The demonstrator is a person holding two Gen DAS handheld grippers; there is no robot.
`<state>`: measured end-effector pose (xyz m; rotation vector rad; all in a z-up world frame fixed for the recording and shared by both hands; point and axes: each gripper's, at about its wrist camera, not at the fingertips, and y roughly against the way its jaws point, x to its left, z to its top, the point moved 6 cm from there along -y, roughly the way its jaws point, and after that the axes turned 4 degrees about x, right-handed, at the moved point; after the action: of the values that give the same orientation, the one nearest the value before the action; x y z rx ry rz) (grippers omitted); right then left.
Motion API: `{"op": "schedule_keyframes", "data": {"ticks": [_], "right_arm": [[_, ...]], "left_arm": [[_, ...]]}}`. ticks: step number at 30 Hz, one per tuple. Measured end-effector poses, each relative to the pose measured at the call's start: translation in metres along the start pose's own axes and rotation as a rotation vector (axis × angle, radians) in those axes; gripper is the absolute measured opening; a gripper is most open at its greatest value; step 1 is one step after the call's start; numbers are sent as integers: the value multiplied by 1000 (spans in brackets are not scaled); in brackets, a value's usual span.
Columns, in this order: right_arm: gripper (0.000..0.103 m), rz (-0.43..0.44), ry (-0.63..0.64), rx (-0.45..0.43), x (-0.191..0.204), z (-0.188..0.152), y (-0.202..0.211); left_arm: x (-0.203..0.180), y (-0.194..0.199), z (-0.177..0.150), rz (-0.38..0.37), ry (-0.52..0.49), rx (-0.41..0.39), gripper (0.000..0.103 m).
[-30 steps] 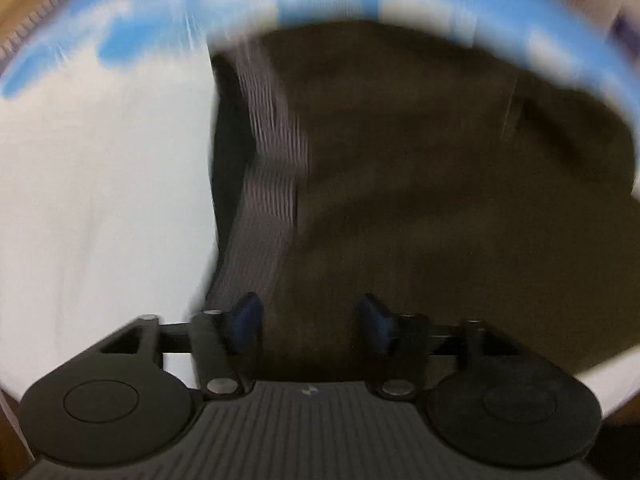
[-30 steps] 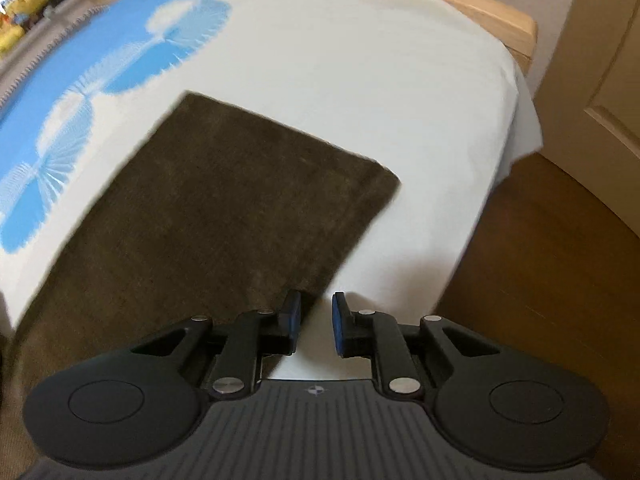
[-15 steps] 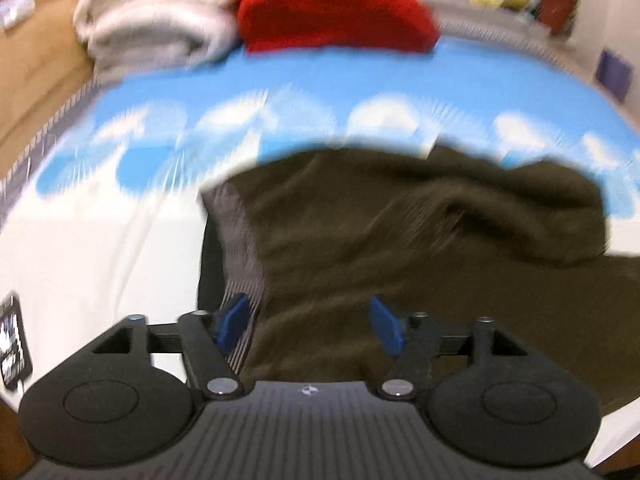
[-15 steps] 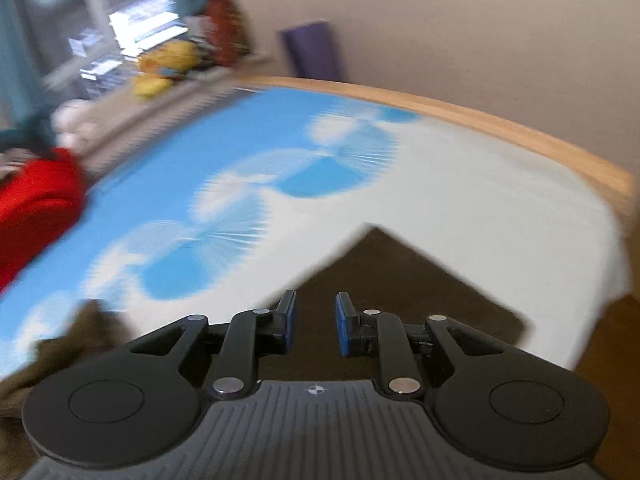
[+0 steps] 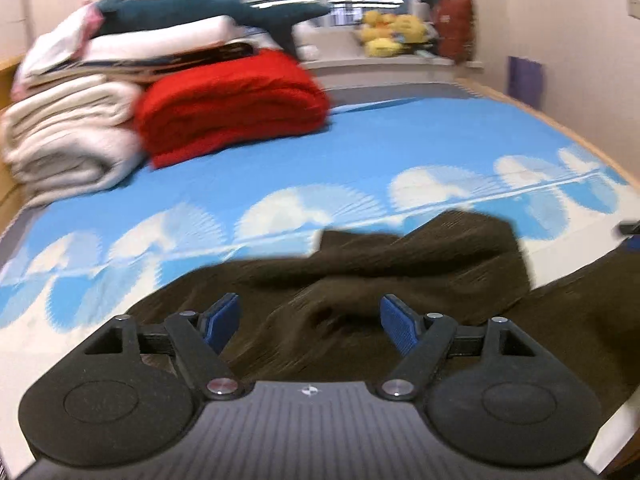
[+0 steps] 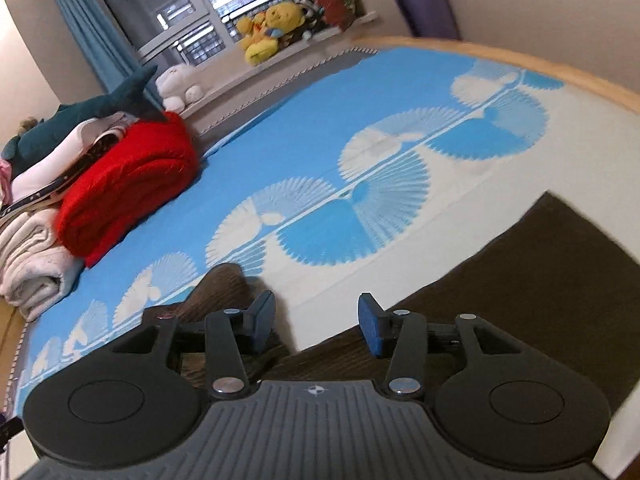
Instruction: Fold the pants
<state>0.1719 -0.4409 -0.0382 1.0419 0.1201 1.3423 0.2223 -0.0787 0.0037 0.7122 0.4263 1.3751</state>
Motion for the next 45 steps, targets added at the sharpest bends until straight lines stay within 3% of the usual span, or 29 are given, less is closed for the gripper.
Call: {"op": "schedule_keyframes", "data": {"ticks": [2, 3, 4, 6, 7, 9, 12, 13, 15, 19, 22, 23, 25, 26, 29, 32, 33, 35, 37, 41, 45], "right_arm": [[48, 27, -32, 41, 8, -6, -15], [48, 31, -38, 57, 10, -8, -21], [46, 23, -43, 78, 13, -11, -29], [34, 19, -63, 119, 16, -15, -44], [32, 24, -85, 134, 18, -18, -51], [31, 25, -136, 163, 19, -23, -65], [32, 26, -229, 201, 24, -28, -94], [34, 19, -248, 209, 25, -28, -102], [47, 18, -289, 231, 29, -29, -121], [61, -10, -335, 280, 36, -33, -160], [69, -51, -324, 279, 45, -34, -177], [64, -79, -307, 264, 48, -33, -178], [38, -135, -255, 231, 62, -29, -175], [16, -146, -230, 210, 72, -26, -171], [8, -151, -40, 65, 129, -14, -142], [6, 121, 363, -87, 233, -31, -102], [3, 241, 519, -75, 265, -51, -93], [3, 400, 746, -6, 301, -100, -84], [3, 457, 886, 109, 314, -147, -88], [3, 418, 990, 260, 314, -190, -108], [3, 398, 947, 298, 310, -190, -116]], "left_arm": [[-21, -14, 22, -23, -18, 2, 75], [-32, -20, 30, -36, -20, 7, 61], [-38, -31, 37, -46, -16, 11, 39], [-49, -51, 43, -65, -8, 24, 1], [-53, -62, 42, -67, -1, 25, 0], [-53, -85, 34, -53, 45, 116, 0], [-51, -108, 37, -116, 158, 192, 1], [-51, -112, 40, -118, 163, 193, 2], [-50, -121, 45, -82, 138, 185, 5], [-31, -131, 47, -56, 148, 201, 27], [-2, -129, 49, -36, 186, 203, 30], [10, -128, 49, -21, 202, 205, 30], [35, -127, 47, 5, 240, 211, 30], [49, -125, 47, 16, 259, 214, 30], [84, -123, 43, 54, 312, 220, 30], [118, -117, 41, 75, 371, 218, 30], [128, -114, 40, 77, 388, 216, 30], [146, -110, 38, 79, 426, 218, 30], [157, -110, 33, 12, 488, 239, 30], [137, -118, 25, -219, 523, 309, 46], [104, -122, 25, -341, 464, 328, 62]]}}
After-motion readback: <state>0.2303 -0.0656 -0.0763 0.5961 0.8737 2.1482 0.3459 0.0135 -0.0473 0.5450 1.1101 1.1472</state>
